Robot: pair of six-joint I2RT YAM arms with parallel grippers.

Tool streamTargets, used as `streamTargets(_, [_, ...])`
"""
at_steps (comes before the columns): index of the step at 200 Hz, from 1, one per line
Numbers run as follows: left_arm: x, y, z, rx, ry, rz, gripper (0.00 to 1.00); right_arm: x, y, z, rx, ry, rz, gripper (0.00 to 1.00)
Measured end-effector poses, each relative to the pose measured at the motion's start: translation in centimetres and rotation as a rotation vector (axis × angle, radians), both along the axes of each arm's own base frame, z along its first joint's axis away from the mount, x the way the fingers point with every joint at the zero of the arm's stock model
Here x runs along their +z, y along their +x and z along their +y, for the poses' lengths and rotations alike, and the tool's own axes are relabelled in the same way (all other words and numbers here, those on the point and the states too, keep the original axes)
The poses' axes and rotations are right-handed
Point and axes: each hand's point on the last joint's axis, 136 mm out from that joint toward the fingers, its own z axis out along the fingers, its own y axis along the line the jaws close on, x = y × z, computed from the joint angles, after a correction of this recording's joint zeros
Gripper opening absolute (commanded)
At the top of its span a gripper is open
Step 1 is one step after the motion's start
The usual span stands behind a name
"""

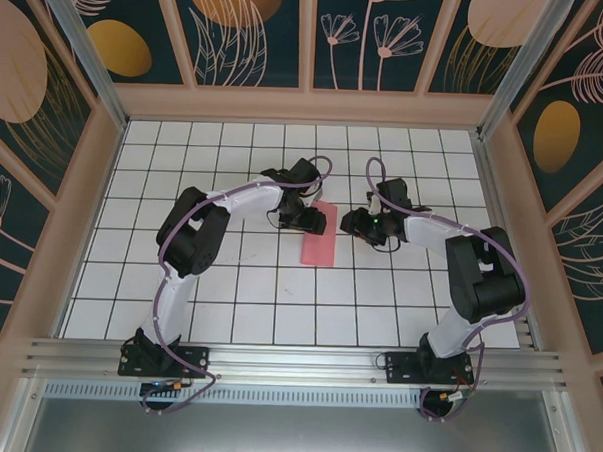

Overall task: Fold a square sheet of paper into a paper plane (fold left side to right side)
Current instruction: Hold the square sheet of paper at the center of the table.

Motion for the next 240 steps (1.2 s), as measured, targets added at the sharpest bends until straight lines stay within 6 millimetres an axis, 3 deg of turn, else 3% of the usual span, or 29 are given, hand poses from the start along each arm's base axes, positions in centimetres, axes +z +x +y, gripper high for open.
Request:
streamTargets(25, [0.0, 0.0, 0.0, -0.003, 0.0, -0.001, 0.62, -0.1, -0.1, 0.2, 0.004, 0.001, 0.004, 0.46])
streamTargets(65, [0.0, 0.0, 0.0, -0.003, 0.001, 0.0, 0.62, -0.6, -0.5, 1.3, 0.031, 0.011, 0.025, 0.32])
streamTargets(119, [0.0, 0.0, 0.0, -0.003, 0.001, 0.0, 0.62, -1.1, -0.2, 2.4, 0.054, 0.014, 0.037, 0.3])
streamTargets(161, [0.0, 0.0, 0.0, -0.003, 0.002, 0.001, 0.62, -0.9, 0.6, 1.3, 0.001, -0.014, 0.021, 0.31])
streamTargets(197, [-0.1, 0.0, 0.0, -0.003, 0.002, 0.002, 0.62, 0.6, 1.3, -0.9, -0.062, -0.004, -0.016, 0.31])
streamTargets(240, [-0.1, 0.0, 0.0, -0.003, 0.005, 0.005, 0.62, 0.9, 1.3, -0.6, -0.06, 0.02, -0.022, 0.28])
